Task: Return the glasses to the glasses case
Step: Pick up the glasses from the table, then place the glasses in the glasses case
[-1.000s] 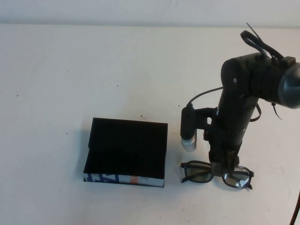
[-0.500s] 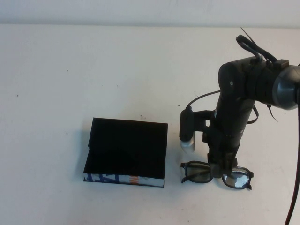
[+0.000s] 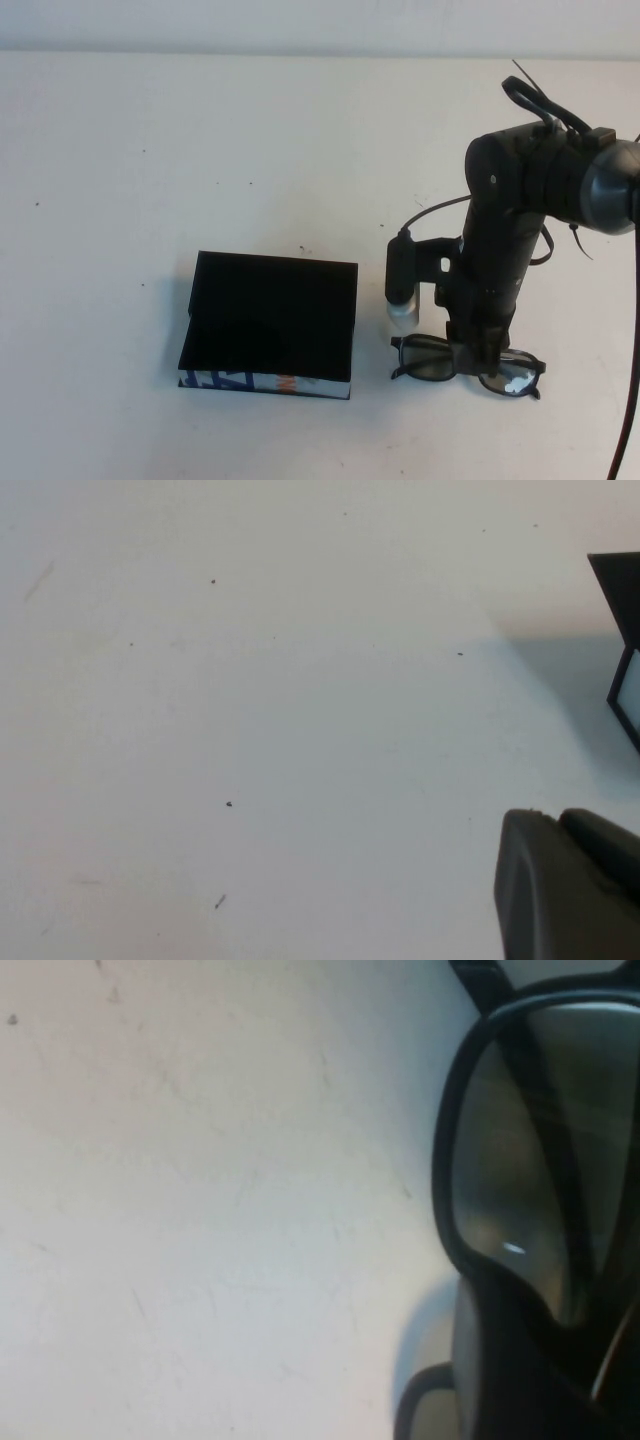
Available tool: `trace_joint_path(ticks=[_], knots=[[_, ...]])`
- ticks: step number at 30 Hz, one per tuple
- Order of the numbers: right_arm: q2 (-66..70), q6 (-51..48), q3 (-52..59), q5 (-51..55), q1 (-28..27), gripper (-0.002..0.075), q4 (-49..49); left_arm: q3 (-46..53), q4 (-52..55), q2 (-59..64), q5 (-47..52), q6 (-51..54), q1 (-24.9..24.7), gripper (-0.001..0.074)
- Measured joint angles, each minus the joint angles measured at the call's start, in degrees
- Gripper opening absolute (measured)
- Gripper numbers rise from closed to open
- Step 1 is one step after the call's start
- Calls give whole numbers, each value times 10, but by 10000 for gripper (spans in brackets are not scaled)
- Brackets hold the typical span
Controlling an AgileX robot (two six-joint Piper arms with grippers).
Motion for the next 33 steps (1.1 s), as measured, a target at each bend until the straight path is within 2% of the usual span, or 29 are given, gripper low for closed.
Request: trace_joint_path(ticks=[7,12,15,20,26,33], knots=[[0,0,0,19,0,41,0,0,0,0,0,0,0,-4],[-8,11,-3,23,0,31,1,0,0,0,0,0,0,-4],[-25,56,-24,24,11,30,2,0,0,0,0,0,0,-4],[-54,110,-88,29,73,29,3,0,0,0,0,0,0,-4],[-28,146,-180,34,160,29,3,0,0,0,0,0,0,-4],[66,185,-270,36,210,29,-4,0,0,0,0,0,0,-4]])
